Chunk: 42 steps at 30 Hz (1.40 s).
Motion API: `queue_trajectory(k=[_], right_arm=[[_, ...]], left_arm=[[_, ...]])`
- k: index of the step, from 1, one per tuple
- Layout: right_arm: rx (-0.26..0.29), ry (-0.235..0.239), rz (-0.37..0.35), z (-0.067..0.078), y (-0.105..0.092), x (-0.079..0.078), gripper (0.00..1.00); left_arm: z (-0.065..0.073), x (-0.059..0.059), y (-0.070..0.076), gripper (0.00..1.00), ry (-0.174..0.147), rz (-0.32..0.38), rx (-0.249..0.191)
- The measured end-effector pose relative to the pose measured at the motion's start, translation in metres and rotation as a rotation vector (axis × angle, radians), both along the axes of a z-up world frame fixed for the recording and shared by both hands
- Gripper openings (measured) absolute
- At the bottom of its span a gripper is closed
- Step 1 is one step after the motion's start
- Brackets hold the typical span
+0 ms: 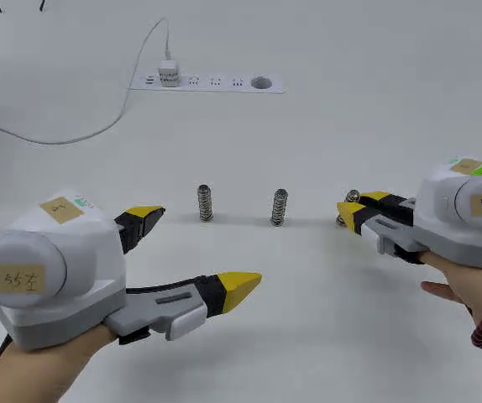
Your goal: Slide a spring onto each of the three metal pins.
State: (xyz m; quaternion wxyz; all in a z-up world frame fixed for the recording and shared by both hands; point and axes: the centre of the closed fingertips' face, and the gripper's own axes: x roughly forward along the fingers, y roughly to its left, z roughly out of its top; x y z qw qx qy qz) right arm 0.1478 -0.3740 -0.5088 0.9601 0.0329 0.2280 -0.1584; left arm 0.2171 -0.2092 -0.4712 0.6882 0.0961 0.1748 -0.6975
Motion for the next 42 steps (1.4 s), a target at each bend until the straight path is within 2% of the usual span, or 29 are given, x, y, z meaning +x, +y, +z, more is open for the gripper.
queue_trajectory(k=[3, 5, 10, 18, 22, 24, 26, 28, 30, 35, 39, 42], right_arm=[[0.002, 0.029, 0.002, -0.005, 0.001, -0.003, 0.15], [0.010, 0.022, 0.005, -0.004, 0.004, -0.004, 0.21], [0.023, 0.006, 0.022, 0.007, 0.011, -0.008, 0.25], [0.040, -0.012, 0.054, 0.029, 0.023, -0.014, 0.41], [0.056, -0.005, 0.064, 0.037, 0.030, -0.018, 0.48], [0.064, -0.007, 0.069, 0.040, 0.034, -0.020, 0.51], [0.065, -0.010, 0.076, 0.043, 0.036, -0.021, 0.53], [0.085, -0.002, 0.078, 0.046, 0.042, -0.024, 0.57], [0.099, -0.007, 0.080, 0.049, 0.045, -0.026, 0.63], [0.127, -0.019, 0.077, 0.057, 0.054, -0.035, 0.70], [0.145, -0.039, 0.084, 0.060, 0.064, -0.043, 0.77], [0.149, -0.036, 0.087, 0.059, 0.070, -0.049, 0.81]], left_arm=[[0.000, 0.001, 0.001, 0.86, -0.001, 0.004, 0.002], [0.000, 0.003, 0.001, 0.86, -0.001, 0.009, 0.002], [0.001, 0.008, 0.003, 0.86, -0.008, 0.019, 0.007], [0.008, 0.013, 0.004, 0.87, -0.008, 0.032, 0.005], [0.009, 0.015, 0.007, 0.88, -0.016, 0.034, 0.019], [0.012, 0.016, 0.008, 0.88, -0.010, 0.038, 0.013], [0.014, 0.016, 0.009, 0.88, -0.006, 0.042, 0.011], [0.015, 0.016, 0.011, 0.88, -0.011, 0.043, 0.019], [0.016, 0.016, 0.013, 0.88, -0.020, 0.040, 0.028], [0.019, 0.014, 0.019, 0.91, -0.032, 0.037, 0.030], [0.023, 0.012, 0.026, 0.94, -0.020, 0.049, 0.028], [0.024, 0.013, 0.031, 0.95, -0.018, 0.070, 0.028]])
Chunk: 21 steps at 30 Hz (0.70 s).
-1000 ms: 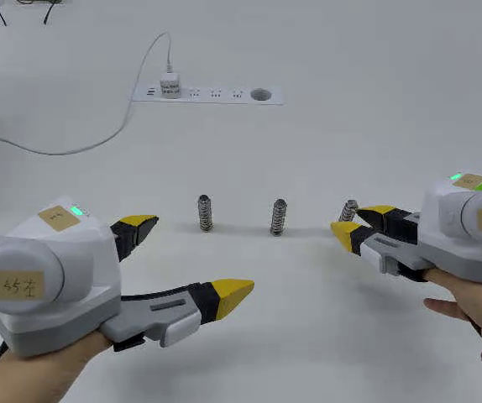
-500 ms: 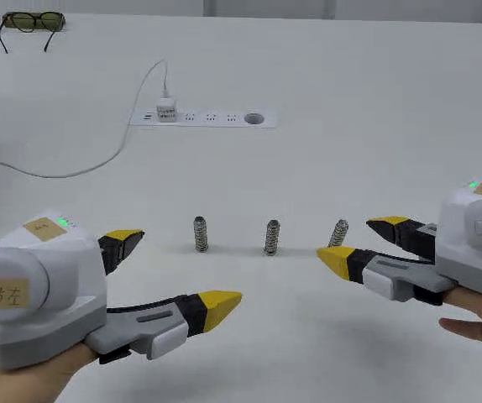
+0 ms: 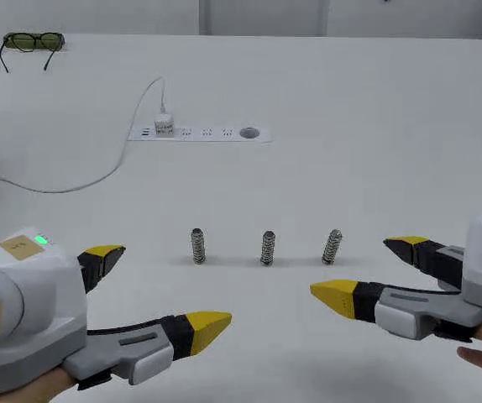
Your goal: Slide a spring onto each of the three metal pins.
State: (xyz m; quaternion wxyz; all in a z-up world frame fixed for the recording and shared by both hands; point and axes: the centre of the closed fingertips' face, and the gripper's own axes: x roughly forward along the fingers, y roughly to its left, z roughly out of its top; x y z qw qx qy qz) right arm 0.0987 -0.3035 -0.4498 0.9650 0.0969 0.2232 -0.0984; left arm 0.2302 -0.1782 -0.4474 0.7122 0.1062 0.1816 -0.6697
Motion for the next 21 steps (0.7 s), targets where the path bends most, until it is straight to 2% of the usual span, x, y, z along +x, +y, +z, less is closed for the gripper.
queue_trajectory(k=[3, 6, 10, 12, 21], right_arm=[[-0.002, -0.005, -0.001, 0.000, 0.003, -0.005, 0.83], [0.002, -0.013, -0.002, 0.002, 0.007, -0.007, 0.86], [-0.031, 0.030, 0.017, -0.003, 0.011, -0.013, 0.87], [-0.030, 0.031, 0.023, -0.004, 0.013, -0.015, 0.87], [-0.026, 0.014, 0.009, -0.001, 0.013, -0.020, 0.92]], left_arm=[[0.001, 0.002, 0.005, 0.94, -0.012, 0.014, 0.005], [0.003, 0.002, 0.008, 0.95, -0.001, 0.023, -0.004], [0.006, 0.002, 0.011, 0.97, -0.008, 0.032, -0.009], [0.007, 0.002, 0.012, 1.00, -0.013, 0.039, -0.010], [0.007, 0.000, 0.015, 1.00, -0.014, 0.042, -0.003]])
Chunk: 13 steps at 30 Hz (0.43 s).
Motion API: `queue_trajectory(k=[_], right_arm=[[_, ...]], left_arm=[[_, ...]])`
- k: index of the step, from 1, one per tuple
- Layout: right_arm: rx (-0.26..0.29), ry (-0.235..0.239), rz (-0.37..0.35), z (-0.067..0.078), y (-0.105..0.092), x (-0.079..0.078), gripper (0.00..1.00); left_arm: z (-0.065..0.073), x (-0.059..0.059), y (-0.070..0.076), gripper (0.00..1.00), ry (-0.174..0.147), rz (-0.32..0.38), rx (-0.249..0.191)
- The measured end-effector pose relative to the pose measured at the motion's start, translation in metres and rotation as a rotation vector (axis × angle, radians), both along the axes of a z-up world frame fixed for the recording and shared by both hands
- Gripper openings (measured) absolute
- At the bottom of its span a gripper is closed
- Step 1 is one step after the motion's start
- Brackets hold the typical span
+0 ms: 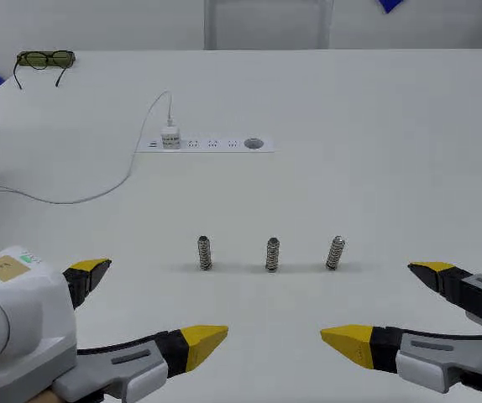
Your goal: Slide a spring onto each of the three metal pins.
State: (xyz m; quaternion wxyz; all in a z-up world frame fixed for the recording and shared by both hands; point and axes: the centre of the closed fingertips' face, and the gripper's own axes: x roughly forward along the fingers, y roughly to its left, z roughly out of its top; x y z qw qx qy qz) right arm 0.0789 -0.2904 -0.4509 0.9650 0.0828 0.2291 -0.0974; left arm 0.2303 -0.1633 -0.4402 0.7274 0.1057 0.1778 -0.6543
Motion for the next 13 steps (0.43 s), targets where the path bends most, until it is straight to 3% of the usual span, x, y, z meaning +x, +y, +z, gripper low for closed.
queue_trajectory(k=[8, 11, 13], right_arm=[[-0.008, 0.031, 0.013, -0.006, -0.004, -0.007, 0.94], [-0.034, 0.053, 0.017, -0.008, -0.006, -0.010, 0.94], [-0.022, 0.045, 0.014, -0.008, -0.005, -0.011, 0.94]], left_arm=[[-0.008, -0.002, 0.002, 0.99, -0.001, -0.006, 0.032], [-0.008, -0.001, 0.002, 0.99, -0.003, -0.003, 0.032], [-0.008, -0.001, 0.003, 0.99, -0.001, -0.003, 0.030]])
